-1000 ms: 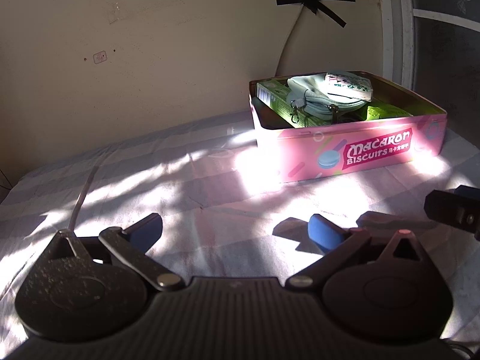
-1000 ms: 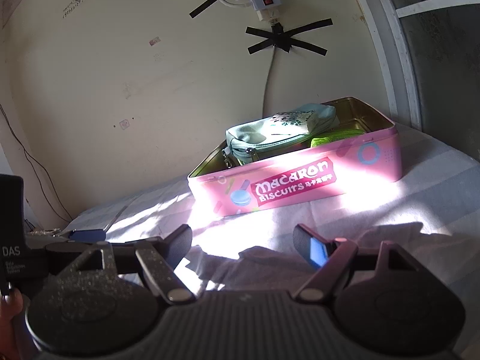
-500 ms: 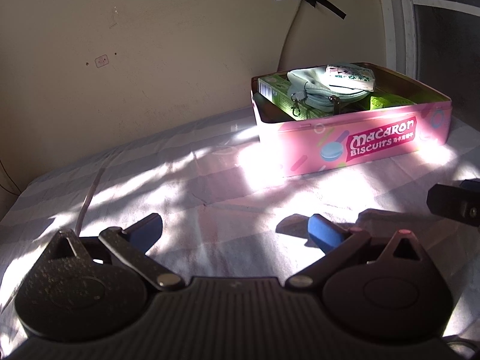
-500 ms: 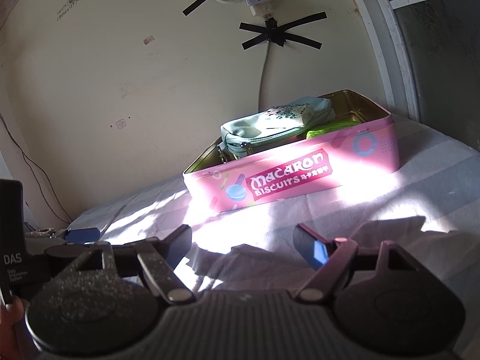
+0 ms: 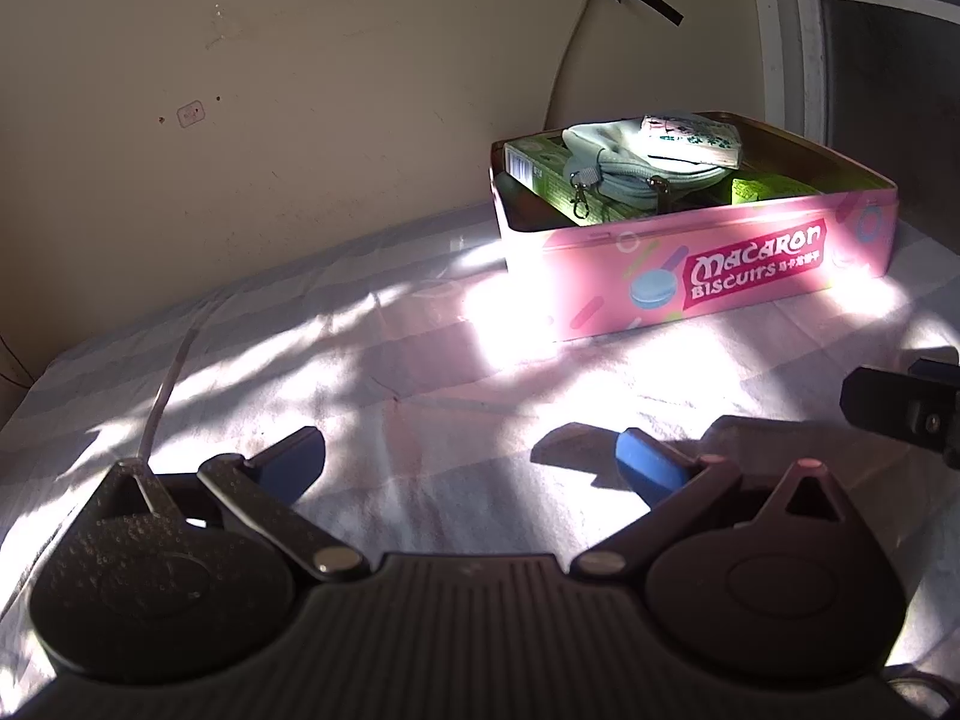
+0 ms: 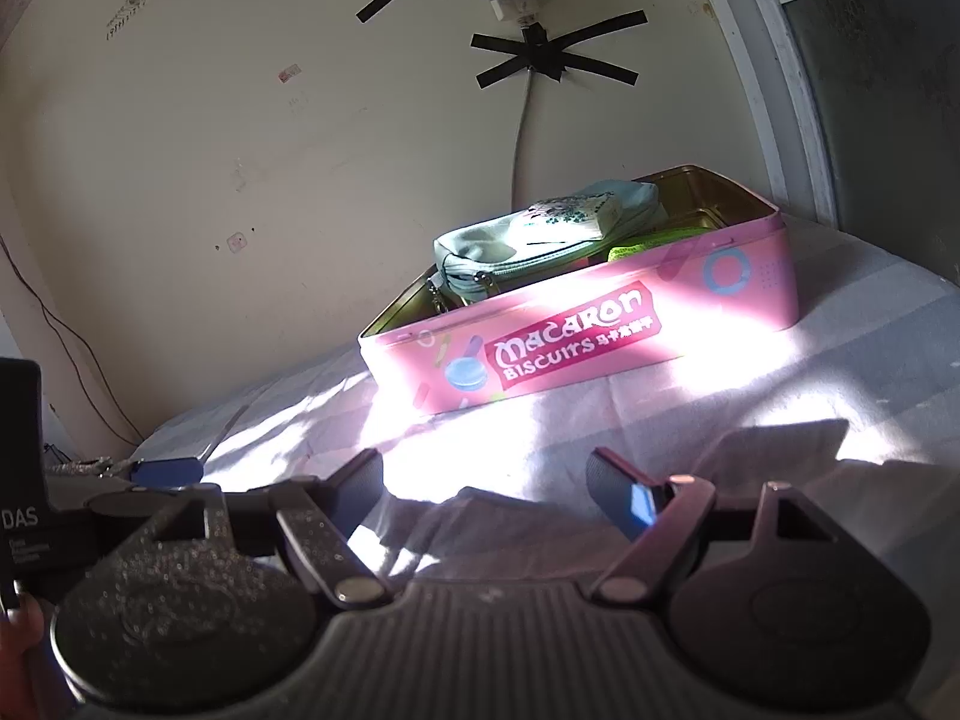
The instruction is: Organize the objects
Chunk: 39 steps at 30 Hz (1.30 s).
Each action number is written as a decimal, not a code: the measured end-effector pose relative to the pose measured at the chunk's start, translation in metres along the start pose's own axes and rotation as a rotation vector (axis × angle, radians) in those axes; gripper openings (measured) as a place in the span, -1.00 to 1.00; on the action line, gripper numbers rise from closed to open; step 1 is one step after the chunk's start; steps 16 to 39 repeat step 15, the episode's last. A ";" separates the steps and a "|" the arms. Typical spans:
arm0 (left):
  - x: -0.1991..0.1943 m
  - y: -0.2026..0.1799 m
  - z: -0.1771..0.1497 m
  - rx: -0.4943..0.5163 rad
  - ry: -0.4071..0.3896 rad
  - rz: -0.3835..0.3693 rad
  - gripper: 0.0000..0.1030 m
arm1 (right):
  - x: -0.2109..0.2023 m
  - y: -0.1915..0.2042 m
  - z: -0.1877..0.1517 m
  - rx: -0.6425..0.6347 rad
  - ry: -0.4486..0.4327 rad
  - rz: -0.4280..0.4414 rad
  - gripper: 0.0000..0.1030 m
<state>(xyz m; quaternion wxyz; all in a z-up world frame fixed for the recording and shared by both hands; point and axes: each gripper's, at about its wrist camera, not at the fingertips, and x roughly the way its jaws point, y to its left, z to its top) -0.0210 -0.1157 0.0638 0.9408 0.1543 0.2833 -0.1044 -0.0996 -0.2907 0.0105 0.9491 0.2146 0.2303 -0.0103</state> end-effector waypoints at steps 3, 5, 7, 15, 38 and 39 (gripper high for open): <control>0.001 0.000 0.000 0.000 0.002 -0.002 1.00 | 0.000 0.000 0.000 0.004 0.002 -0.002 0.50; 0.001 0.000 0.000 -0.001 0.004 -0.004 1.00 | 0.001 0.000 -0.001 0.006 0.002 -0.003 0.50; 0.002 0.000 0.000 -0.002 0.005 -0.005 1.00 | 0.001 -0.001 -0.001 0.006 0.002 -0.003 0.50; 0.000 0.001 -0.001 -0.009 -0.008 -0.055 1.00 | 0.002 -0.001 -0.001 0.007 0.004 -0.004 0.50; 0.000 0.001 -0.001 -0.009 -0.008 -0.055 1.00 | 0.002 -0.001 -0.001 0.007 0.004 -0.004 0.50; 0.000 0.001 -0.001 -0.009 -0.008 -0.055 1.00 | 0.002 -0.001 -0.001 0.007 0.004 -0.004 0.50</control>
